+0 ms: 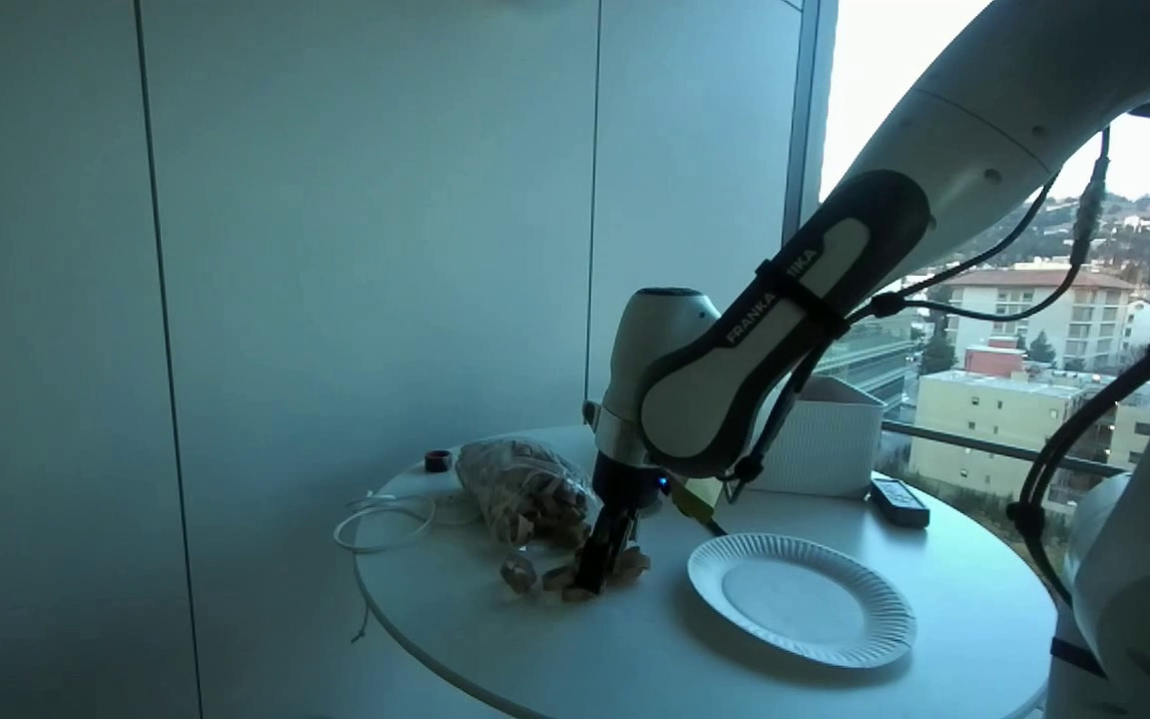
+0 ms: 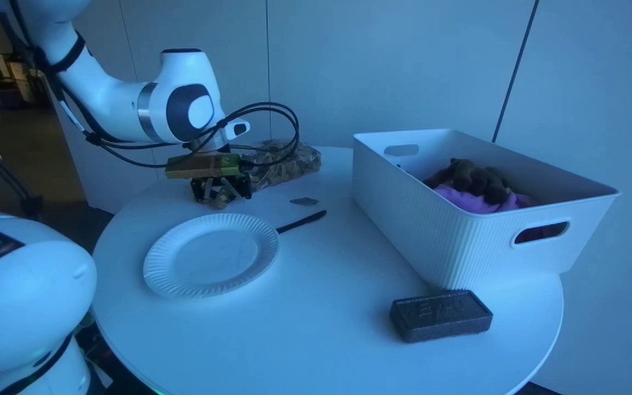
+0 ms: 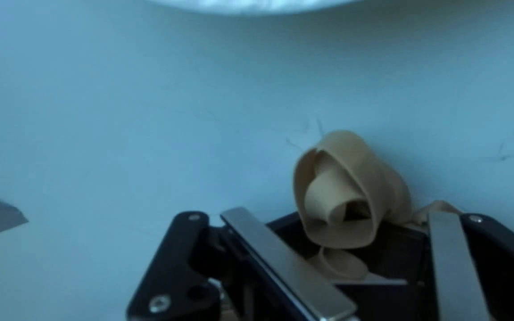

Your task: Put the elastic bands on the plate

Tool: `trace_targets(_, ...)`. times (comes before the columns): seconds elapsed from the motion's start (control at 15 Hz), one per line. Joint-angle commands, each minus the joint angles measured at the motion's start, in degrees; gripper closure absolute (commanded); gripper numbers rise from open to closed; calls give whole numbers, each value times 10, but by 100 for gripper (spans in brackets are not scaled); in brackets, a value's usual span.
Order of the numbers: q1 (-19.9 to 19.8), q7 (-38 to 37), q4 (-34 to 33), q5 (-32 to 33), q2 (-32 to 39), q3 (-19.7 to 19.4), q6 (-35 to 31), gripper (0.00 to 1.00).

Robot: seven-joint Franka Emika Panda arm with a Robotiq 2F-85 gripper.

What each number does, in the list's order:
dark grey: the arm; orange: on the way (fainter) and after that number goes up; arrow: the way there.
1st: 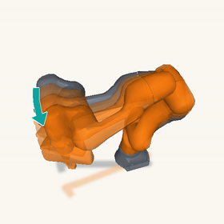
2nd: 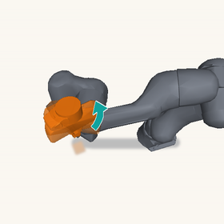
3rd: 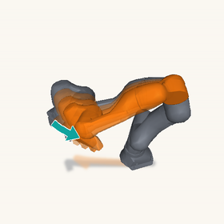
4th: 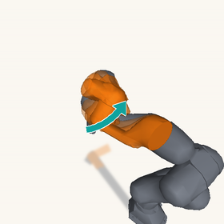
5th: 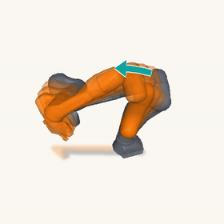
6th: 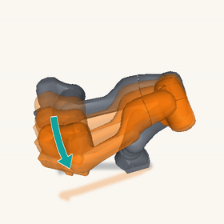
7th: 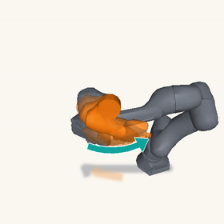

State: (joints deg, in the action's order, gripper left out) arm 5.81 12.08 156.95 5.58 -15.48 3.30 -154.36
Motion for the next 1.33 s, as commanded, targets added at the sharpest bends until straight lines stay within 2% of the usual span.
trace_targets(0.0,-23,-66,2,63,-54,34,36,100)
trace_targets(0.27,-35,-124,20,92,-147,52,78,98)
trace_targets(0.4,-41,-145,3,86,-180,53,128,98)
trace_targets(0.53,-40,-152,18,63,-232,37,197,98)
trace_targets(0.6,-47,-161,1,58,-237,34,241,98)
trace_targets(0.8,-71,-195,11,54,-295,21,343,98)
trace_targets(1.0,-95,-211,1,47,-305,-5,433,99)
trace_targets(1.13,-108,-208,2,41,-290,-27,455,99)
trace_targets(1.2,-112,-204,3,36,-281,-38,452,97)
trace_targets(1.27,-114,-201,6,28,-276,-49,440,73)
